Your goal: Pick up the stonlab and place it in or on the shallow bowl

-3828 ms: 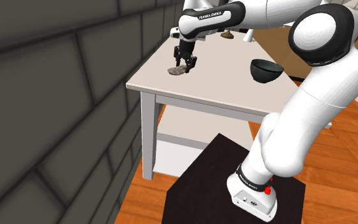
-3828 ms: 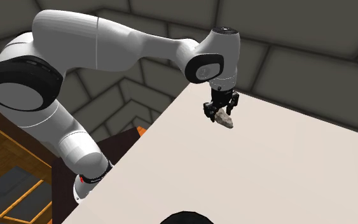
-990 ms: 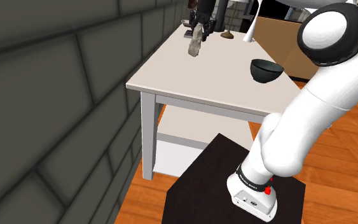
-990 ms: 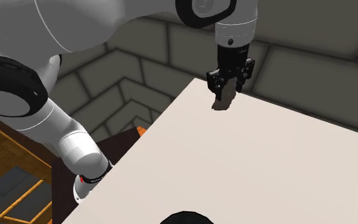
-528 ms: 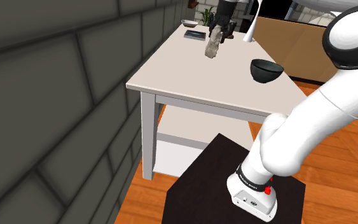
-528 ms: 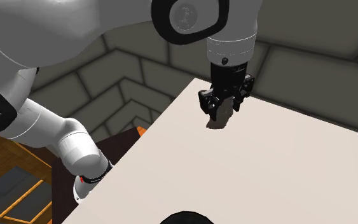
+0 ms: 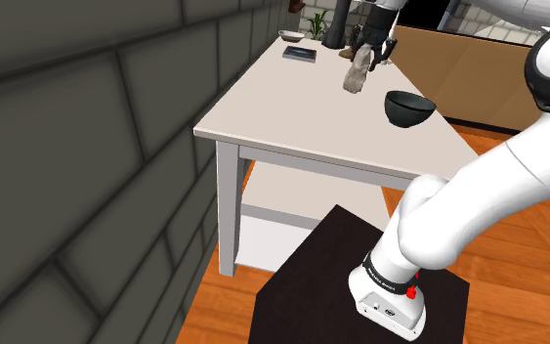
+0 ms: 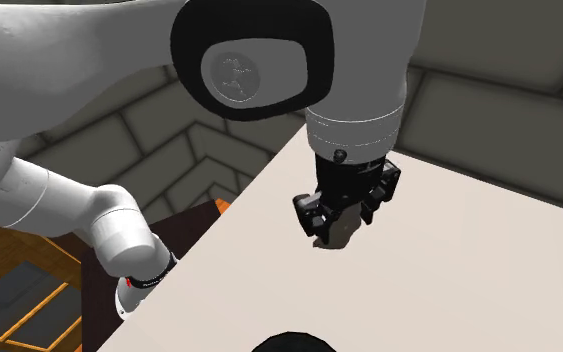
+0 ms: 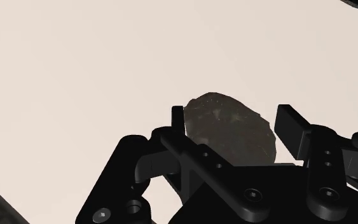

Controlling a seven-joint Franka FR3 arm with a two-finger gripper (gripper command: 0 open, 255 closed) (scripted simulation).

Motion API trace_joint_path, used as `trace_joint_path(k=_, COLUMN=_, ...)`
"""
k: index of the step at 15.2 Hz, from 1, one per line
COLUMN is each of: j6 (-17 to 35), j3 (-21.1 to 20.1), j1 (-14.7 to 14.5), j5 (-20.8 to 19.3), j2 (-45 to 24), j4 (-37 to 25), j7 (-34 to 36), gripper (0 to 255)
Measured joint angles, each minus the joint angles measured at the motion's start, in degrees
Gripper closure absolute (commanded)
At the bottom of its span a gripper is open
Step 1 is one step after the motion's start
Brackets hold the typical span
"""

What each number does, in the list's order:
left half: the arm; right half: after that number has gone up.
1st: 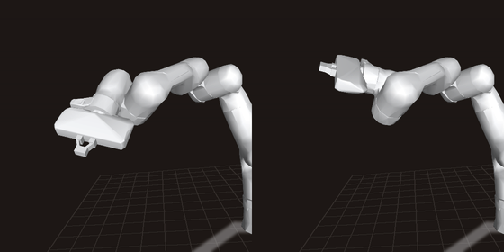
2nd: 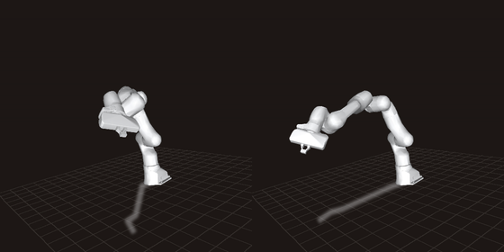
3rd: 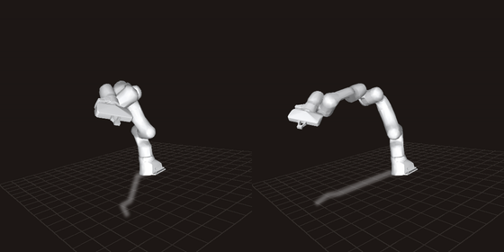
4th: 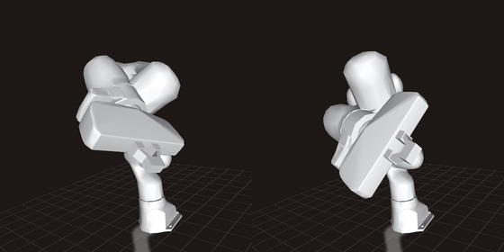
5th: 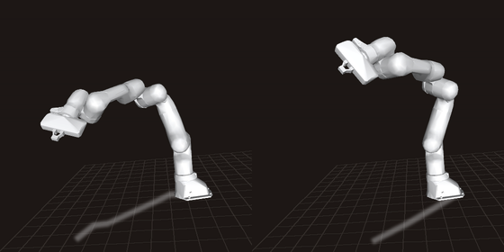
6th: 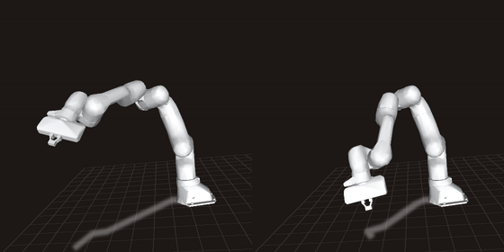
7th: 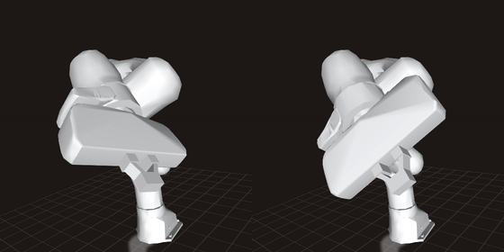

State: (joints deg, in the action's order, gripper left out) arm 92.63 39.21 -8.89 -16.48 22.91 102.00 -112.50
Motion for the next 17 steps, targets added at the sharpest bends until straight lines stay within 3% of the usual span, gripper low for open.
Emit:
trace_joint_path(k=8, j6=-1.1, j3=5.7, j1=3.2, j5=-3.4, j2=4.4, j4=0.4, j7=-8.9, gripper=255)
trace_joint_path(k=17, j6=-1.7, j3=16.3, j1=3.5, j5=-4.6, j2=4.0, j4=-4.5, j7=-20.6, gripper=255)
